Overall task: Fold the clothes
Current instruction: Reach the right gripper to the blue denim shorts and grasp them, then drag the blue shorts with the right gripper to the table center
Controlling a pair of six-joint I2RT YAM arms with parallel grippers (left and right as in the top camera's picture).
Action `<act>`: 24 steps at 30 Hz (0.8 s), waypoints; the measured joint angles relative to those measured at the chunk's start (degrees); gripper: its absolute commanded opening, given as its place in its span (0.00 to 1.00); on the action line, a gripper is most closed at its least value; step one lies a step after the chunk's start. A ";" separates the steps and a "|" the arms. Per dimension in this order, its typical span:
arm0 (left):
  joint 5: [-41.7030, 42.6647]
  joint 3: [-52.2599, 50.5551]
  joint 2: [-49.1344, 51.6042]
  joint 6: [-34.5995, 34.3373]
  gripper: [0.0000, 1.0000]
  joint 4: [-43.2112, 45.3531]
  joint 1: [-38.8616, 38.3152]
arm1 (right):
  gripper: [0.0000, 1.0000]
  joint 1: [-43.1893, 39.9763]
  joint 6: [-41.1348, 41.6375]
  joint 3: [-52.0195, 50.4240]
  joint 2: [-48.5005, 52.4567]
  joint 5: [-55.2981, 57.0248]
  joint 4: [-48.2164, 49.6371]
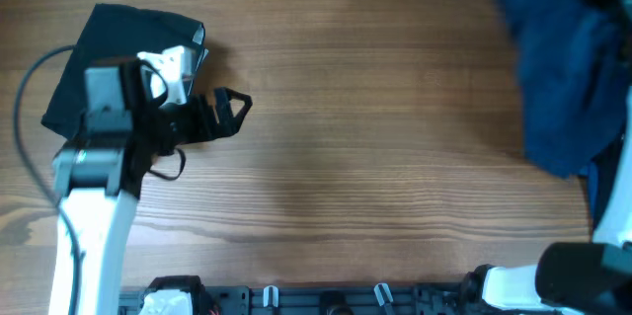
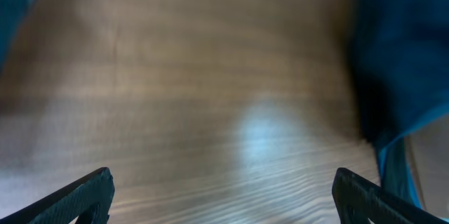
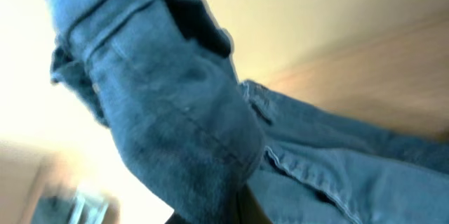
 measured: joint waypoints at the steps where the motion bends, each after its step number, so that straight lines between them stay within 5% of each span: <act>1: -0.02 0.76 -2.58 0.00 1.00 -0.04 0.00 | 0.04 3.58 -0.87 -0.42 0.90 -0.15 -3.04; 10: -4.39 2.32 -20.09 0.00 1.00 -6.84 0.00 | 0.19 38.36 -5.77 -4.92 5.97 8.70 -13.94; 17: -5.29 2.32 -16.87 0.00 1.00 -10.43 0.00 | 0.88 40.46 -6.69 -4.92 5.95 20.55 -19.39; 21: -5.29 2.32 -14.01 0.00 1.00 -10.54 0.00 | 0.87 36.48 -6.84 -4.92 5.95 26.01 -19.74; 24: -5.29 2.32 -11.74 0.00 0.97 -10.58 0.00 | 0.61 30.49 -6.69 -5.01 6.16 27.47 -20.46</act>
